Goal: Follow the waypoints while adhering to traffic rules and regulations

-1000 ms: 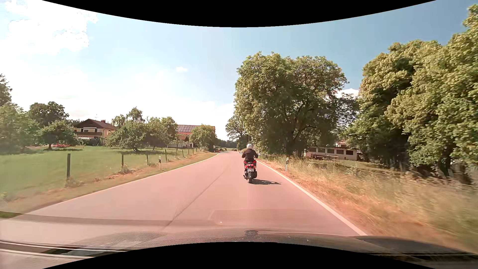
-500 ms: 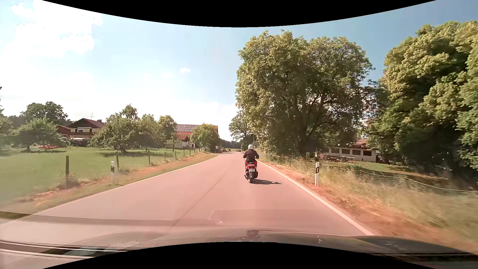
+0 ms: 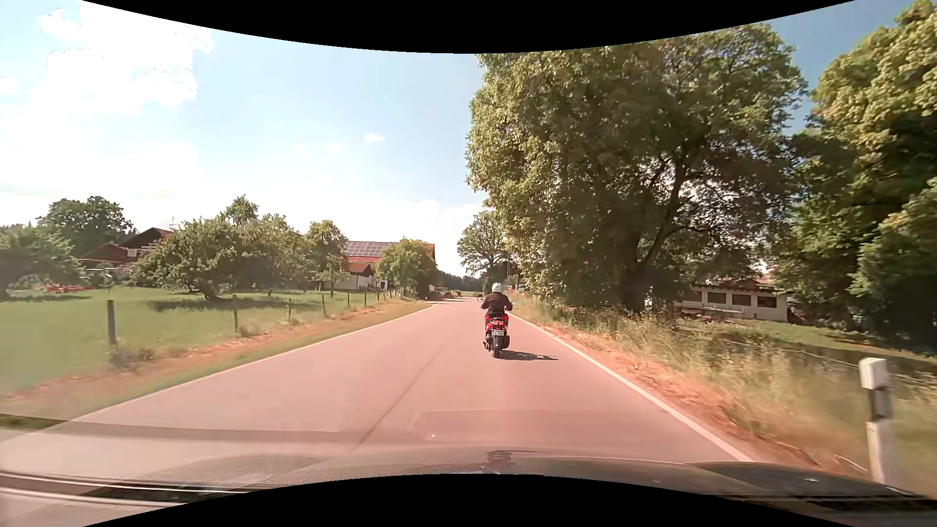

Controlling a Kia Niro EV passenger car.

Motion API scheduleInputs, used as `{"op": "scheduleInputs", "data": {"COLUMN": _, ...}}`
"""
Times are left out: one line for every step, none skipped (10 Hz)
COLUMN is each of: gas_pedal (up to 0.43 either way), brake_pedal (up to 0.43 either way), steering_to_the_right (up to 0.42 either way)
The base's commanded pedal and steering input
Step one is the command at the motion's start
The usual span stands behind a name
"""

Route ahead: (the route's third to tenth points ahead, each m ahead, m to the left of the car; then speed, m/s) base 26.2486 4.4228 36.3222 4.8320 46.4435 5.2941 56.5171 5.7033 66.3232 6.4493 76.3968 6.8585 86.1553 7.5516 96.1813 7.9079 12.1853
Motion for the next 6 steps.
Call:
{"op": "scheduleInputs", "data": {"gas_pedal": 0.189, "brake_pedal": 0.006, "steering_to_the_right": -0.014}}
{"op": "scheduleInputs", "data": {"gas_pedal": 0.189, "brake_pedal": 0.006, "steering_to_the_right": -0.008}}
{"op": "scheduleInputs", "data": {"gas_pedal": 0.189, "brake_pedal": 0.006, "steering_to_the_right": -0.001}}
{"op": "scheduleInputs", "data": {"gas_pedal": 0.189, "brake_pedal": 0.006, "steering_to_the_right": 0.001}}
{"op": "scheduleInputs", "data": {"gas_pedal": 0.189, "brake_pedal": 0.006, "steering_to_the_right": 0.002}}
{"op": "scheduleInputs", "data": {"gas_pedal": 0.189, "brake_pedal": 0.006, "steering_to_the_right": 0.002}}
